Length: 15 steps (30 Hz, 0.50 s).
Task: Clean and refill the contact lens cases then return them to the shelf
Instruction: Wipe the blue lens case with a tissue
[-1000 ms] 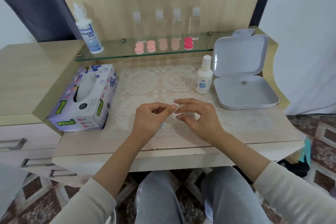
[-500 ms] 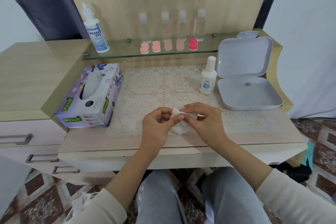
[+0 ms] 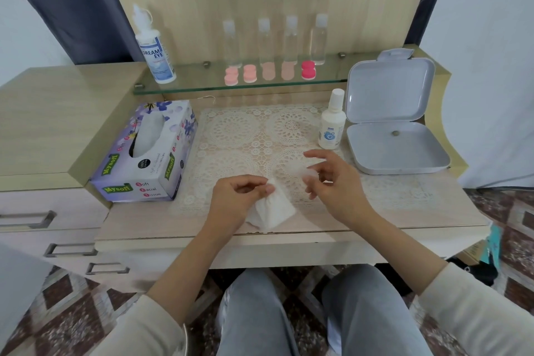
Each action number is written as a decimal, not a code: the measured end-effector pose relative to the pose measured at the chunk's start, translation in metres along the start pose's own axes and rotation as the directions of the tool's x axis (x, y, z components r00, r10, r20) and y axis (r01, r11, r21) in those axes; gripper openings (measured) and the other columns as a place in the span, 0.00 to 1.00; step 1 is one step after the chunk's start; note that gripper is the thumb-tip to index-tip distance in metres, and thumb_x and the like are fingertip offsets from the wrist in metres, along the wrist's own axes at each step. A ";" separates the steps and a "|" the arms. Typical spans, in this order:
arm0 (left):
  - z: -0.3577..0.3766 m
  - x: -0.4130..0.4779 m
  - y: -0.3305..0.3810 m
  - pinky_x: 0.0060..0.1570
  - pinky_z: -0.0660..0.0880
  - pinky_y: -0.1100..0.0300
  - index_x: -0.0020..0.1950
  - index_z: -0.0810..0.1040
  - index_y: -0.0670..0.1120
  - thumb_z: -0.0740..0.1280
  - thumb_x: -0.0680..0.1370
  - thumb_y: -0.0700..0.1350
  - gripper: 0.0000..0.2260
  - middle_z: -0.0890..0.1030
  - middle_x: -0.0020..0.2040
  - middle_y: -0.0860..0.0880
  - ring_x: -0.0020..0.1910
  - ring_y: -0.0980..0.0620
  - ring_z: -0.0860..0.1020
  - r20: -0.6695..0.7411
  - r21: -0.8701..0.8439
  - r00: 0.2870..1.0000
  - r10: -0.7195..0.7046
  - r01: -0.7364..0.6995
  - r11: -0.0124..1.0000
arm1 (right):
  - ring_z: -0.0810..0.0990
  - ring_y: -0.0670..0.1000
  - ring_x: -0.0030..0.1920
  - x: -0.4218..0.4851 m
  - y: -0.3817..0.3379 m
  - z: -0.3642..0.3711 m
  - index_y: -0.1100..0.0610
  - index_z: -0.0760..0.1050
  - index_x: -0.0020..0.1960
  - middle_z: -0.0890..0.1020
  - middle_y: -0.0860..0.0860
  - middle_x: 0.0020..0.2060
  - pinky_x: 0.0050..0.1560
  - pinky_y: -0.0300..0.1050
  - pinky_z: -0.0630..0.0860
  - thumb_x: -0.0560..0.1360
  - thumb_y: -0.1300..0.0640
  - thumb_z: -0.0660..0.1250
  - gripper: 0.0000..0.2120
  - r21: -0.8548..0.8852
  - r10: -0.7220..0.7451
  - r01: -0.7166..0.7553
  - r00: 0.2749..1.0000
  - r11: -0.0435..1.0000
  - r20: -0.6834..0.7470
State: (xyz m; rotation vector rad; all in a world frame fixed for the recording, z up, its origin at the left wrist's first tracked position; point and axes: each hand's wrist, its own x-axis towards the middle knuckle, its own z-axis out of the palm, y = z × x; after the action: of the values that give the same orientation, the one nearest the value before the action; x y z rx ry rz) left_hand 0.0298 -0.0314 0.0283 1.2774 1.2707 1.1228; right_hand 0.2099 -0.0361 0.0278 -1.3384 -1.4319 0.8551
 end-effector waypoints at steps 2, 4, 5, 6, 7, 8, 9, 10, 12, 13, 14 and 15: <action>-0.001 0.002 0.001 0.38 0.74 0.72 0.35 0.82 0.49 0.73 0.68 0.36 0.08 0.82 0.34 0.57 0.37 0.61 0.78 0.029 0.021 1.000 0.003 -0.004 1.000 | 0.77 0.51 0.32 0.001 0.002 -0.001 0.52 0.72 0.48 0.81 0.53 0.33 0.37 0.41 0.76 0.71 0.65 0.70 0.11 -0.055 0.029 -0.028 1.000 0.998 0.001; 0.000 0.003 0.003 0.39 0.73 0.71 0.35 0.82 0.50 0.73 0.67 0.37 0.08 0.82 0.35 0.55 0.37 0.60 0.77 0.051 0.051 0.998 0.027 -0.029 0.998 | 0.76 0.45 0.29 0.000 0.002 -0.001 0.56 0.75 0.44 0.80 0.52 0.31 0.34 0.38 0.75 0.71 0.64 0.70 0.06 -0.024 0.064 -0.063 0.998 0.998 0.024; 0.002 0.004 0.004 0.40 0.73 0.71 0.34 0.82 0.51 0.74 0.67 0.37 0.09 0.82 0.36 0.54 0.37 0.61 0.77 0.055 0.074 0.997 0.055 -0.059 0.995 | 0.76 0.44 0.27 -0.001 0.001 -0.001 0.58 0.77 0.43 0.80 0.52 0.30 0.33 0.36 0.75 0.71 0.64 0.70 0.04 0.006 0.073 -0.074 0.996 0.997 0.041; 0.004 0.004 0.004 0.40 0.73 0.70 0.33 0.81 0.52 0.74 0.66 0.37 0.10 0.81 0.38 0.53 0.37 0.61 0.76 0.058 0.100 0.995 0.085 -0.091 0.991 | 0.76 0.44 0.26 -0.002 0.001 0.001 0.59 0.78 0.43 0.80 0.52 0.30 0.32 0.36 0.75 0.71 0.65 0.70 0.03 0.033 0.076 -0.078 0.996 0.996 0.053; 0.006 0.005 0.004 0.41 0.73 0.70 0.32 0.81 0.52 0.75 0.65 0.36 0.10 0.80 0.39 0.52 0.37 0.61 0.76 0.057 0.116 0.993 0.107 -0.114 0.987 | 0.76 0.44 0.26 -0.003 0.001 0.002 0.60 0.78 0.43 0.80 0.53 0.30 0.31 0.36 0.75 0.71 0.66 0.69 0.03 0.053 0.075 -0.078 0.996 0.996 0.056; 0.008 0.005 0.004 0.42 0.74 0.69 0.33 0.80 0.50 0.75 0.65 0.36 0.10 0.80 0.41 0.51 0.38 0.60 0.77 0.055 0.117 0.992 0.116 -0.122 0.986 | 0.77 0.46 0.27 -0.004 0.001 0.004 0.60 0.79 0.42 0.80 0.54 0.31 0.32 0.36 0.76 0.71 0.67 0.69 0.03 0.068 0.069 -0.072 0.996 0.995 0.056; 0.010 0.005 0.004 0.42 0.74 0.68 0.34 0.80 0.49 0.75 0.65 0.36 0.10 0.80 0.41 0.51 0.38 0.59 0.78 0.054 0.104 0.992 0.111 -0.116 0.988 | 0.78 0.47 0.27 -0.005 0.001 0.005 0.60 0.79 0.42 0.81 0.55 0.32 0.32 0.37 0.76 0.71 0.67 0.69 0.04 0.077 0.062 -0.066 0.997 0.995 0.055; 0.012 0.005 0.005 0.41 0.75 0.67 0.37 0.79 0.48 0.75 0.65 0.36 0.09 0.80 0.42 0.51 0.38 0.59 0.79 0.058 0.090 0.994 0.093 -0.098 0.991 | 0.78 0.48 0.28 -0.005 0.001 0.007 0.60 0.79 0.42 0.81 0.56 0.32 0.33 0.38 0.77 0.71 0.68 0.69 0.04 0.086 0.056 -0.061 0.997 0.994 0.054; 0.013 0.005 0.004 0.43 0.76 0.66 0.44 0.79 0.49 0.74 0.67 0.37 0.10 0.81 0.44 0.49 0.39 0.60 0.79 0.089 0.101 0.994 0.058 -0.067 0.993 | 0.79 0.49 0.28 -0.006 0.000 0.009 0.60 0.79 0.42 0.81 0.56 0.32 0.33 0.39 0.77 0.71 0.68 0.69 0.04 0.108 0.049 -0.054 0.997 0.993 0.051; 0.013 0.006 0.003 0.44 0.76 0.66 0.46 0.80 0.49 0.74 0.68 0.38 0.10 0.82 0.44 0.49 0.40 0.59 0.80 0.114 0.127 0.992 0.049 -0.064 0.990 | 0.79 0.49 0.28 -0.007 -0.001 0.009 0.60 0.79 0.42 0.81 0.56 0.32 0.33 0.39 0.77 0.71 0.67 0.69 0.04 0.120 0.045 -0.050 0.998 0.992 0.049; 0.014 0.005 0.004 0.44 0.77 0.66 0.46 0.81 0.49 0.73 0.69 0.39 0.09 0.82 0.44 0.48 0.40 0.58 0.80 0.134 0.150 0.990 0.049 -0.069 0.986 | 0.78 0.48 0.27 -0.007 -0.001 0.009 0.60 0.79 0.41 0.81 0.56 0.31 0.33 0.38 0.77 0.71 0.67 0.69 0.04 0.129 0.040 -0.046 0.998 0.991 0.048; 0.014 0.004 0.005 0.44 0.77 0.66 0.45 0.81 0.49 0.72 0.70 0.39 0.07 0.82 0.44 0.49 0.40 0.57 0.80 0.140 0.162 0.989 0.055 -0.077 0.984 | 0.78 0.48 0.27 -0.007 -0.002 0.009 0.60 0.79 0.41 0.81 0.55 0.31 0.33 0.38 0.77 0.71 0.67 0.69 0.04 0.135 0.038 -0.044 0.998 0.990 0.047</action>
State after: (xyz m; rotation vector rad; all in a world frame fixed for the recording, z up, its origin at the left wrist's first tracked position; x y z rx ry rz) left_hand 0.0445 -0.0276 0.0319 1.5046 1.2486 0.9741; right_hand 0.2004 -0.0426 0.0252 -1.2561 -1.3593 0.9971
